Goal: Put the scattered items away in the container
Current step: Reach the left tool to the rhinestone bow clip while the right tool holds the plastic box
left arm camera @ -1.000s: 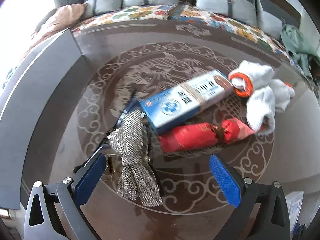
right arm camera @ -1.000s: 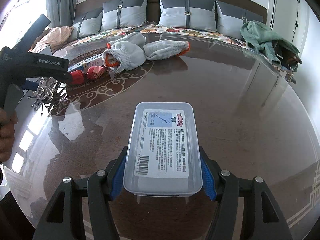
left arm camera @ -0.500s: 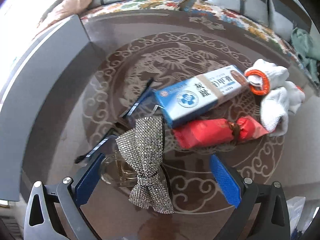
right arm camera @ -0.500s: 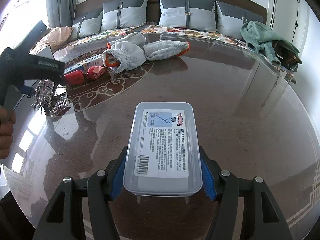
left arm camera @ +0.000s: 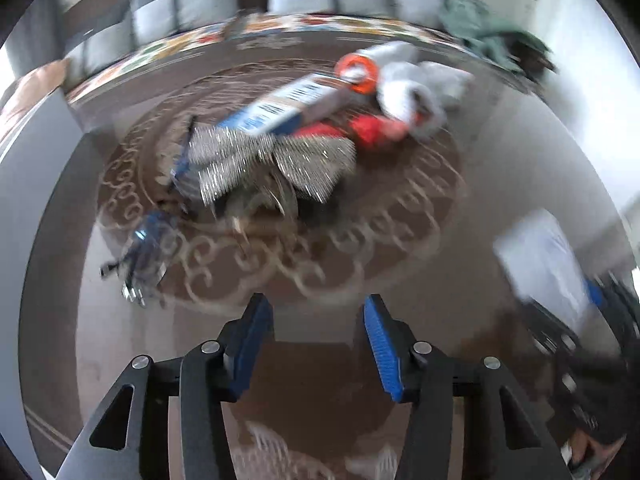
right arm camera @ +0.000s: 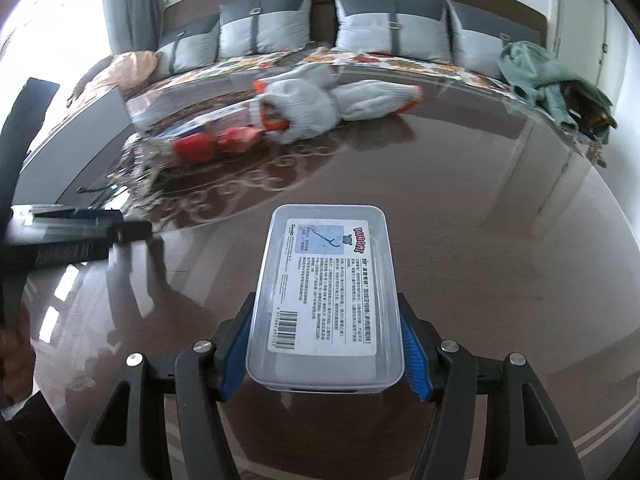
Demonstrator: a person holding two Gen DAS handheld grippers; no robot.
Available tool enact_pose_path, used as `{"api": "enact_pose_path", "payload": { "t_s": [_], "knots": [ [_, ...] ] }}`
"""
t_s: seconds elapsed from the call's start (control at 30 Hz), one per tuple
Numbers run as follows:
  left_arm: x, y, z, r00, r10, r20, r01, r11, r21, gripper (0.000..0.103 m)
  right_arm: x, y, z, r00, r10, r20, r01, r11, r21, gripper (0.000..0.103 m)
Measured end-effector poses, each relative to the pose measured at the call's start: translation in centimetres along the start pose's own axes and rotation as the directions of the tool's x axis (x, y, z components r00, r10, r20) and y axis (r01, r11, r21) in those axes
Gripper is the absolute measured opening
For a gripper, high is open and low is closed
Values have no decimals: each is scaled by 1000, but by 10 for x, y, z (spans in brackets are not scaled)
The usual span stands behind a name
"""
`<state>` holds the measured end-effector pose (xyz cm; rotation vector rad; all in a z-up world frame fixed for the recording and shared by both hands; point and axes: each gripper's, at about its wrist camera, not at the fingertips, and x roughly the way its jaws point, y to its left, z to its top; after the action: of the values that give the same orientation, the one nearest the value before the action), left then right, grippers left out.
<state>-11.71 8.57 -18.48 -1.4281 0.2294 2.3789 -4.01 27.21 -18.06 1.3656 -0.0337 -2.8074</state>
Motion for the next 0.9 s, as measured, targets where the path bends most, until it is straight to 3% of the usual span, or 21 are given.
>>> {"api": "enact_pose_path", "payload": {
  "t_s": [0.13, 0.33, 0.4, 0.43, 0.53, 0.7, 0.9],
  "knots": [
    [-11, 1, -18, 999, -38, -2, 38, 999, 18, 49, 1, 21, -2, 1000, -3, -14, 3, 1000, -5, 63],
    [-18, 11, -7, 1000, -2, 29, 3, 1000, -27, 50, 6, 29, -2, 1000, -31, -3, 31, 999, -8, 68],
    [-15, 19, 6, 998, -50, 25, 51, 995, -82, 55, 6, 28, -2, 1000, -26, -2, 26, 1000, -15, 68],
    [-13, 25, 12, 996, -90, 22, 92, 987, -133, 62, 6, 28, -2, 1000, -25, 1, 25, 1000, -16, 69],
    [-7, 45, 28, 976, -216, 31, 214, 920, -330, 65, 6, 27, -3, 1000, -23, 5, 23, 1000, -17, 69],
    [-1, 57, 40, 983, -175, 56, 179, 843, -507, 66, 6, 27, -4, 1000, -22, 10, 23, 1000, -15, 69],
    [5, 71, 56, 990, -120, 75, 138, 706, -695, 77, 5, 28, -5, 1000, -19, 16, 20, 1000, -17, 69]
  ]
}}
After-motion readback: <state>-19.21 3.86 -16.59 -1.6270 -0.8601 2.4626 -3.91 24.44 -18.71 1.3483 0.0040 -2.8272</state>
